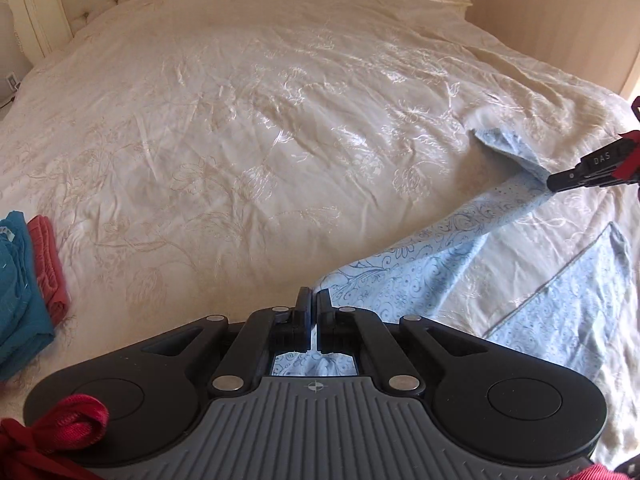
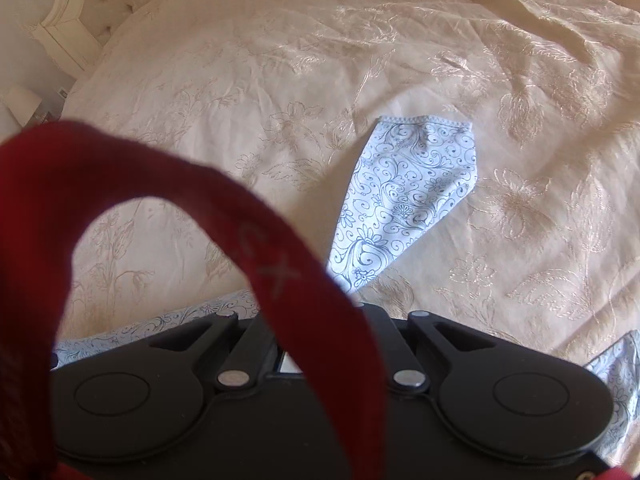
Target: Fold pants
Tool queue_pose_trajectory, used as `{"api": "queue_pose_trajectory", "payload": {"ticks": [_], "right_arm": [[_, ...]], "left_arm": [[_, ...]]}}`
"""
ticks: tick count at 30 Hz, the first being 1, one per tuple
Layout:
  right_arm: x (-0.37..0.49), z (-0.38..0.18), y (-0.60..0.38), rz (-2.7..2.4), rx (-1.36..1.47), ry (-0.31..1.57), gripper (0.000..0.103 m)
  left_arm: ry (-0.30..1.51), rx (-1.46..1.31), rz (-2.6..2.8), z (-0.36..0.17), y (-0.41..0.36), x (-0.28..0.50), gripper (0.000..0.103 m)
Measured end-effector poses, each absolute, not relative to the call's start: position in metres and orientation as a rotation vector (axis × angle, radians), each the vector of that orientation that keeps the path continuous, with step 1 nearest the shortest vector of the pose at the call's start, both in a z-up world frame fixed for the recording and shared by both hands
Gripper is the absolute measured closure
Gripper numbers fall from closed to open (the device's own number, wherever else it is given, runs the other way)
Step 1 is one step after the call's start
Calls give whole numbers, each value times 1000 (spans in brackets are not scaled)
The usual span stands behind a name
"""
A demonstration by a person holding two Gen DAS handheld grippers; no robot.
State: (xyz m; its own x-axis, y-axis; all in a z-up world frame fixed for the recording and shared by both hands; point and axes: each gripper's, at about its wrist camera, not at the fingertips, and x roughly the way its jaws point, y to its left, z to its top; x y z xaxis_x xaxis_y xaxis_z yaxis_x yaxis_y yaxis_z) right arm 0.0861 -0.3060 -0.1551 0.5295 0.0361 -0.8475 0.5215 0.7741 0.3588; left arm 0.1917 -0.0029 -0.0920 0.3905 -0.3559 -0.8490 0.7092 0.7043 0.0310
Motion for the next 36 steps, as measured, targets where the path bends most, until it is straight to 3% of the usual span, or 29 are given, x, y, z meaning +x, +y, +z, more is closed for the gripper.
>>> {"api": "queue_pose_trajectory", "payload": {"ticks": [7, 14, 17, 20, 24, 27, 36], "right_arm": [[10, -145, -283, -332, 668, 1037, 97], [-41, -192, -265, -376, 678, 1178, 97], [-48, -213, -265, -420, 652, 1257, 87], [-55, -200, -267, -432, 645, 1249, 85], [-36, -170, -264, -399, 476, 1153, 84], [-1, -170, -267, -380, 396, 1088, 68], [93, -220, -241, -353, 214, 1088, 67]], "left_arm": [[962, 355, -673, -80, 19, 104, 101], [1128, 295, -619, -127, 40, 50, 101], [1208, 268, -582, -153, 42, 46, 101], [1256, 239, -539, -171, 43, 45, 101], [1283, 216, -504, -184, 44, 46, 101], [1302, 209, -480, -191, 44, 48, 101], [1348, 166, -394, -202, 40, 52, 101]]}}
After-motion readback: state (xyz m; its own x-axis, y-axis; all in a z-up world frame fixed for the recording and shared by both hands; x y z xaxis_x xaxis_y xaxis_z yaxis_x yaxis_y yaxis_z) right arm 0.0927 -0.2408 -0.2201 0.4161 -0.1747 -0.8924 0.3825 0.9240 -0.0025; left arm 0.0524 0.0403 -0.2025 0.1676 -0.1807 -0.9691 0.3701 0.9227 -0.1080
